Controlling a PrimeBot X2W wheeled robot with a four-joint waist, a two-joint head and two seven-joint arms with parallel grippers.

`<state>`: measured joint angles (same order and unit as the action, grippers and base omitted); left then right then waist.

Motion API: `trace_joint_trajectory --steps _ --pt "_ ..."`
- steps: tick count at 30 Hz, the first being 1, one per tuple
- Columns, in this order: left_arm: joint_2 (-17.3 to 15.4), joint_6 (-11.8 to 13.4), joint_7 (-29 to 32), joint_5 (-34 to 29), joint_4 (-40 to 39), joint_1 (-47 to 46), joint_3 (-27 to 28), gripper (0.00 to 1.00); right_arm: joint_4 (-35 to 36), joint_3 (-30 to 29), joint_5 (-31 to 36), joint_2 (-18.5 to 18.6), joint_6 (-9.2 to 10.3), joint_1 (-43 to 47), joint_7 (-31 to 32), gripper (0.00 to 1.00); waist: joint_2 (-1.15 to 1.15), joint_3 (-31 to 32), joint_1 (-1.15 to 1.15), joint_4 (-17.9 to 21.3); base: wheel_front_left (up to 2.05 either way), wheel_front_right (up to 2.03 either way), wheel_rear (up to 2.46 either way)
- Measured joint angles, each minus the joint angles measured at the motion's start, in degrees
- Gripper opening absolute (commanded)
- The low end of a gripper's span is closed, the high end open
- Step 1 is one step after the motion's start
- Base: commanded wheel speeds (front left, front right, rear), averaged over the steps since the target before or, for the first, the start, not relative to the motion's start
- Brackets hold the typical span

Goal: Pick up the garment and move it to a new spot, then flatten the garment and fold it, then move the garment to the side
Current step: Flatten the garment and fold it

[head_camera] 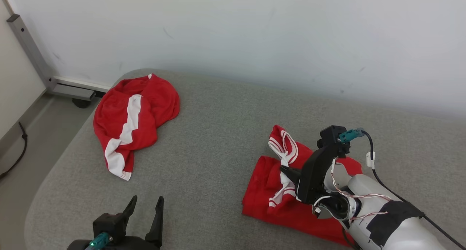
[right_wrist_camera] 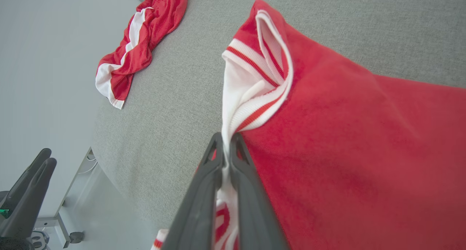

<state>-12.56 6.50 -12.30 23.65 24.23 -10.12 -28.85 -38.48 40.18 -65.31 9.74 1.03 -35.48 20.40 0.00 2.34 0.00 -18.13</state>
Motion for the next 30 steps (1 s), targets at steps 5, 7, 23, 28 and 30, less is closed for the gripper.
trace_joint_trajectory --steps 5,7,23,28,30 --pt "0.56 -0.01 0.00 -0.01 0.40 -0.90 -0.11 1.00 -2.41 0.83 0.81 -1.47 0.49 -0.19 -0.33 0.00 0.00 -0.53 0.00 -1.11 0.00 0.00 0.00" --pt "0.55 -0.01 -0.01 -0.01 0.65 -0.88 -0.03 1.00 -3.43 0.93 0.82 -2.43 1.00 -0.34 -0.68 0.00 0.00 -0.73 0.00 -1.28 0.00 0.00 0.00" --pt "2.25 -0.57 -0.09 -0.01 2.37 -3.08 -1.00 1.00 -12.70 0.98 1.98 -4.44 3.59 -3.20 -3.46 0.00 0.00 -1.49 0.00 -2.97 0.00 0.00 0.00" --pt "2.88 -1.01 -0.10 -0.01 2.99 -3.16 -1.33 1.00 -14.81 0.90 1.98 -4.90 3.98 -4.70 -4.47 0.00 0.00 -1.64 0.00 -4.18 0.00 0.00 0.00" --pt "3.09 -1.03 -0.11 -0.01 3.16 -3.25 -1.38 1.00 -15.46 0.93 1.98 -5.00 3.99 -4.91 -4.77 0.00 0.00 -1.70 0.00 -4.69 0.00 0.00 0.00"
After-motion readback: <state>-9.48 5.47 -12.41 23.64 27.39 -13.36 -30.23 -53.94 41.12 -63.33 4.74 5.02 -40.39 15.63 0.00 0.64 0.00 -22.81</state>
